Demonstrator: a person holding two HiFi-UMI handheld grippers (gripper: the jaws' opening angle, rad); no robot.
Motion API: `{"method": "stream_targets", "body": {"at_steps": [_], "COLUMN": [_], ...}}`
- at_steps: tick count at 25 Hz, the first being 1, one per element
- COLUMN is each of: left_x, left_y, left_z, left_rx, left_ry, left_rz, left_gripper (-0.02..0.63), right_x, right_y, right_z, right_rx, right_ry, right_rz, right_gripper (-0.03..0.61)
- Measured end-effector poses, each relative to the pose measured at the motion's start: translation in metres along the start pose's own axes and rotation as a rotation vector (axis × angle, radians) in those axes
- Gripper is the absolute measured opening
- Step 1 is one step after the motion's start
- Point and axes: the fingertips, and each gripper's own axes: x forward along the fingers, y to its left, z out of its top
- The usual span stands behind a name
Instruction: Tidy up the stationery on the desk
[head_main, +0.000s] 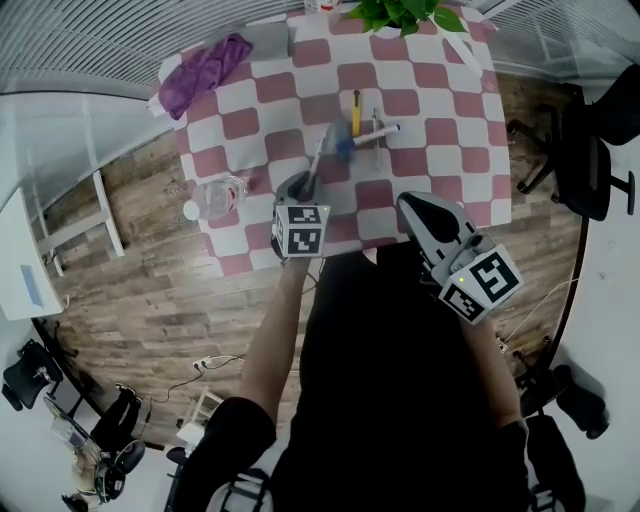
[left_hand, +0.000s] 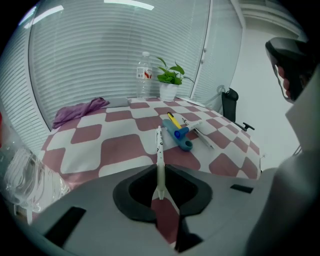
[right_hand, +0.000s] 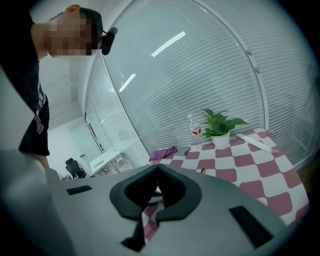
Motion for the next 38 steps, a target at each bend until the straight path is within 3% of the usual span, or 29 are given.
{"method": "stream_targets", "body": {"at_steps": [13,21,29,33,38], "left_x": [-0.014,-0.009,-0.008,-0.01,-0.014], "left_y": [0.043,0.052,0.049,0.048,0.039], "left_z": [0.005,-0.003,-0.005,-0.002,0.011], "left_rx": [-0.269,-0.347,-0.317,-0.292,-0.18], "left_ry": [-0.05,-0.019,-0.01,-0.015,-0.048], "left_rz": [0.175,0.212,0.221,0.235,0.241], "left_gripper": [0.072,0.074,0.077,0.126,0.175], "right_x": [0.009,0.008,0.003,0.0,-0.006], "right_y": [0.006,0.006,0.003,0.0,-0.006], "right_z": [-0.003,-0.005,-0.005,-0.003,-0.002], "right_rx": [-0.012,-0.013,-0.01,-0.003,0.004], "right_ry": [0.023,0.038,0.032,0.023,0.01], "right_rz": [0.001,0.004,0.01,0.01,0.01], "right_gripper": [0.021,0.021,0.021,0.021,0.021]}}
